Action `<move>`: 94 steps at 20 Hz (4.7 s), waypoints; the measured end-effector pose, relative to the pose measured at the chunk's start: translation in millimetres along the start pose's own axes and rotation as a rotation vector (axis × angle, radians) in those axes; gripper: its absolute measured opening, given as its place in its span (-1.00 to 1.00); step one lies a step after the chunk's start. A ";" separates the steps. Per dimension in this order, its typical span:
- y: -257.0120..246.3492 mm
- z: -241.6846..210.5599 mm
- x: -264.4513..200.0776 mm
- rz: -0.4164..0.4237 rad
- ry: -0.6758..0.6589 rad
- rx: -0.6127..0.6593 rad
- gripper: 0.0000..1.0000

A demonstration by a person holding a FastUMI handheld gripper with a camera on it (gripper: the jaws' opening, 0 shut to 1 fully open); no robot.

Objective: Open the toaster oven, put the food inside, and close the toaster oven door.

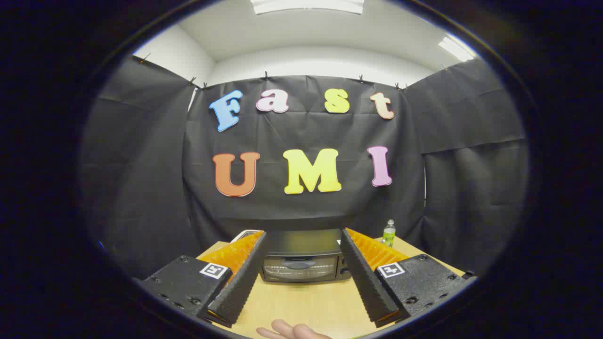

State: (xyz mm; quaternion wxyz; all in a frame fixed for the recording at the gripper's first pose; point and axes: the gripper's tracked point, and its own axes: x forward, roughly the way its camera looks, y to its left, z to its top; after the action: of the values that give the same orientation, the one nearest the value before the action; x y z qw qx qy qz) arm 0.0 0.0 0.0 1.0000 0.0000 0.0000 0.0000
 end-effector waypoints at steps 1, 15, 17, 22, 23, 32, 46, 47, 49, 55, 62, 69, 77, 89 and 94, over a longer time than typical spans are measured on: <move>-1.9 8.8 1.3 -0.013 -0.013 -0.006 1.00; -15.2 -3.9 -9.3 -0.031 0.026 0.050 1.00; -9.7 -4.5 -15.9 -0.029 0.014 0.028 1.00; -10.0 -15.7 -15.9 -0.041 0.033 0.025 1.00; -11.0 -17.0 -14.5 -0.044 0.040 0.026 1.00; -19.5 -32.1 4.8 -0.038 0.045 0.049 1.00; -40.9 -170.4 170.7 -0.005 0.289 0.129 1.00; -42.5 -181.0 181.4 -0.005 0.311 0.131 1.00; -44.0 -201.2 200.4 -0.013 0.345 0.115 1.00; -29.0 -227.5 242.5 0.005 0.377 0.050 1.00; 2.3 -237.8 266.5 0.027 0.357 0.007 1.00; 2.7 -243.8 258.3 0.031 0.347 0.116 1.00; 1.6 -258.3 214.5 0.043 0.393 0.101 1.00; -2.5 -330.7 136.0 0.024 0.527 -0.016 1.00; -4.9 -342.7 126.6 0.032 0.577 -0.019 1.00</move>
State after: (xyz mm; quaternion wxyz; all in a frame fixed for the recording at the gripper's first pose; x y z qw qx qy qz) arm 126.6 -4.9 -342.7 0.9585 -0.0095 0.2845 0.0156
